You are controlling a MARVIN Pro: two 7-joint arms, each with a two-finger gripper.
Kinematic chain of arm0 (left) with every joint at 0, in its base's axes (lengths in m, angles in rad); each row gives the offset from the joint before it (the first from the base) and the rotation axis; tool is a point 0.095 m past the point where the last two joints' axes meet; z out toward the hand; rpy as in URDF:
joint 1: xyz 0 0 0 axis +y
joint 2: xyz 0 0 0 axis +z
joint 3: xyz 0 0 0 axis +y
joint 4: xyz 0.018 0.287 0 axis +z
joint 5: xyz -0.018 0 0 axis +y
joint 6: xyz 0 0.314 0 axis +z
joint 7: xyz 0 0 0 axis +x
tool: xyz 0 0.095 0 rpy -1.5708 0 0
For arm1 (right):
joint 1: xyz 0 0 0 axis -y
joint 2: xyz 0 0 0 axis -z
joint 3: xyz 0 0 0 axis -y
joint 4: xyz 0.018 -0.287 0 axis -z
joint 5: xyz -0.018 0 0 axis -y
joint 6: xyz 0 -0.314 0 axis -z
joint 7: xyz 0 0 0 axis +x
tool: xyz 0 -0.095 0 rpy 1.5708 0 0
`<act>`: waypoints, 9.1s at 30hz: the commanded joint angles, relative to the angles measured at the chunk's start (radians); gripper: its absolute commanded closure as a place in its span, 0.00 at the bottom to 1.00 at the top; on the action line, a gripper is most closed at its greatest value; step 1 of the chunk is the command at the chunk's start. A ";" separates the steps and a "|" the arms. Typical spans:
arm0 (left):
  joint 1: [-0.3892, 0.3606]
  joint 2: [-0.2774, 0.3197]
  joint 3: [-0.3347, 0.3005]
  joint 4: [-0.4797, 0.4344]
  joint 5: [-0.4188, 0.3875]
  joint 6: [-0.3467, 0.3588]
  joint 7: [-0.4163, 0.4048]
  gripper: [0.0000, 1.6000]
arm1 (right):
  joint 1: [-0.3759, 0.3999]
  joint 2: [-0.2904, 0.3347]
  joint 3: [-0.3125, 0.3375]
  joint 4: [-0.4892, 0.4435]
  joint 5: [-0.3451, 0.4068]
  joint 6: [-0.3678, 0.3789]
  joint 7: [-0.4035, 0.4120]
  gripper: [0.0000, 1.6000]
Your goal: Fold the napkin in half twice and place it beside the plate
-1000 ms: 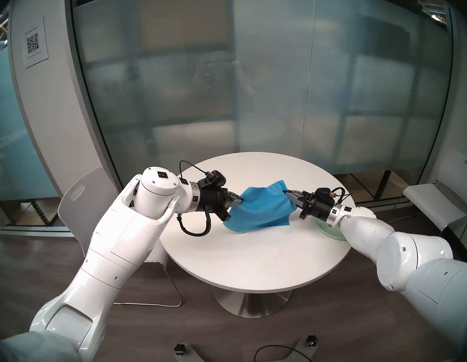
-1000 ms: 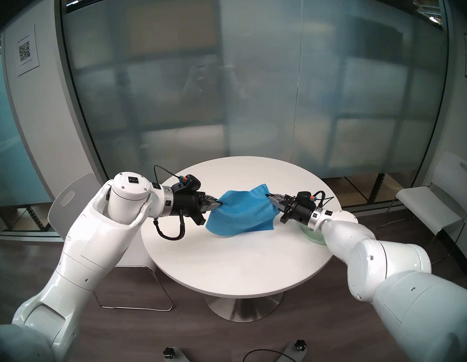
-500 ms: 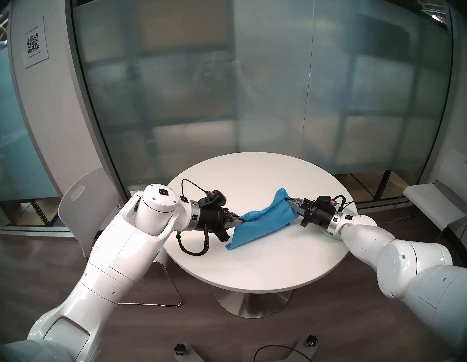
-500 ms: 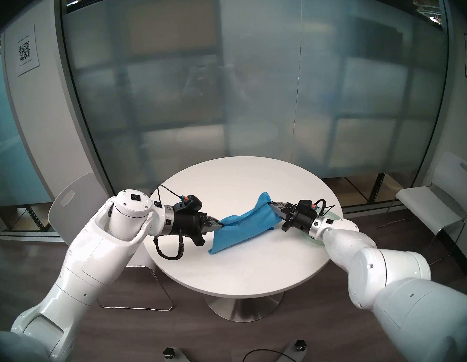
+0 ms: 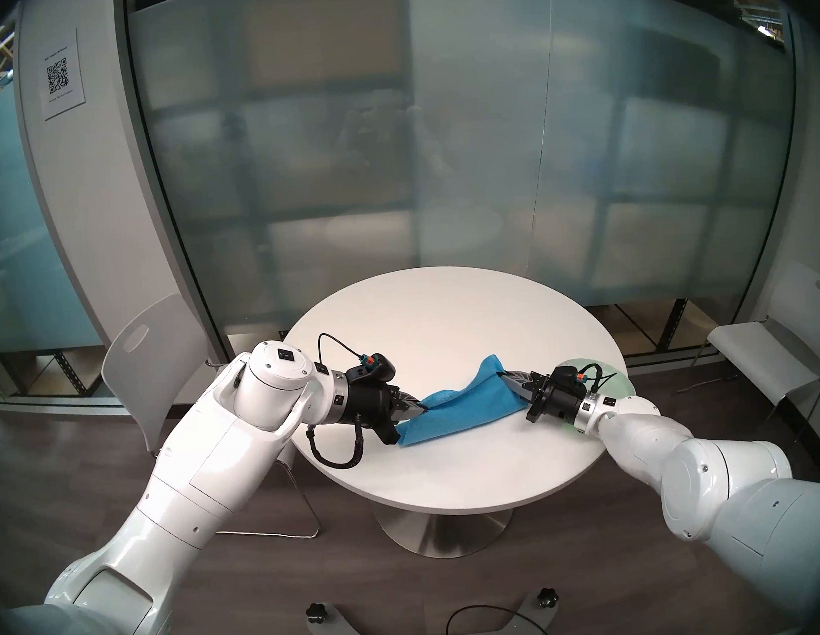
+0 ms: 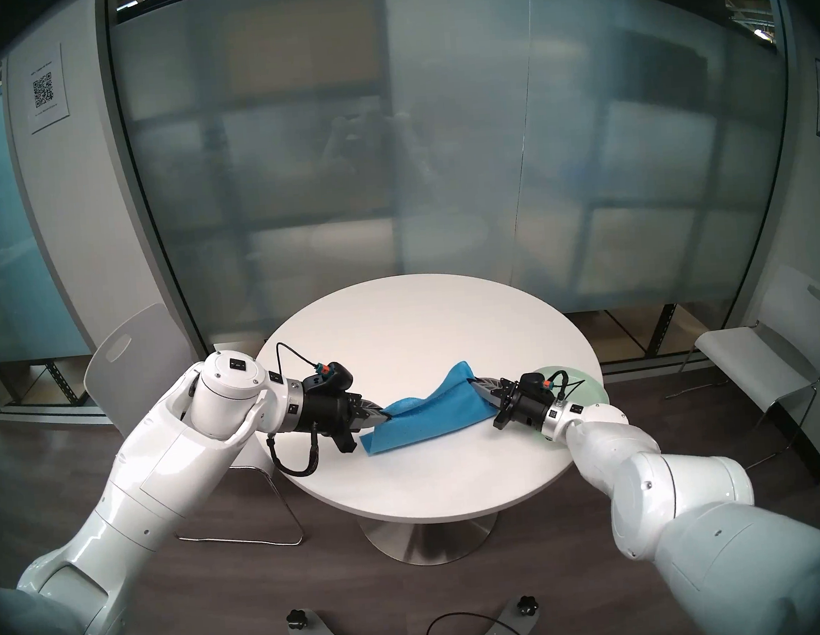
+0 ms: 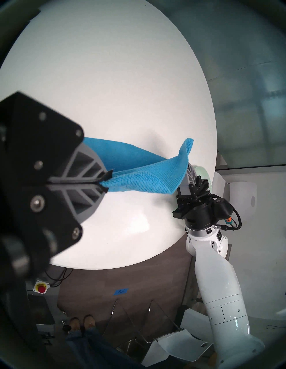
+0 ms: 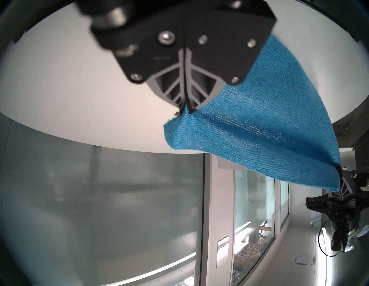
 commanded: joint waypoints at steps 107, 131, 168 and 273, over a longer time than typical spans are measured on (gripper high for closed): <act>-0.119 -0.050 -0.051 0.031 -0.010 -0.029 0.039 0.00 | -0.150 -0.084 0.038 -0.484 0.172 -0.011 -0.025 0.00; -0.075 -0.049 -0.021 0.071 -0.010 -0.029 0.061 0.00 | -0.324 -0.089 0.107 -0.582 0.212 0.051 0.051 0.00; -0.037 -0.050 0.041 0.096 -0.010 -0.030 0.092 0.00 | -0.554 -0.151 0.176 -0.881 0.282 0.119 0.133 0.00; -0.177 -0.050 0.214 0.318 0.147 -0.020 0.093 0.66 | -1.559 -0.643 0.305 -2.259 0.455 0.603 -0.470 0.00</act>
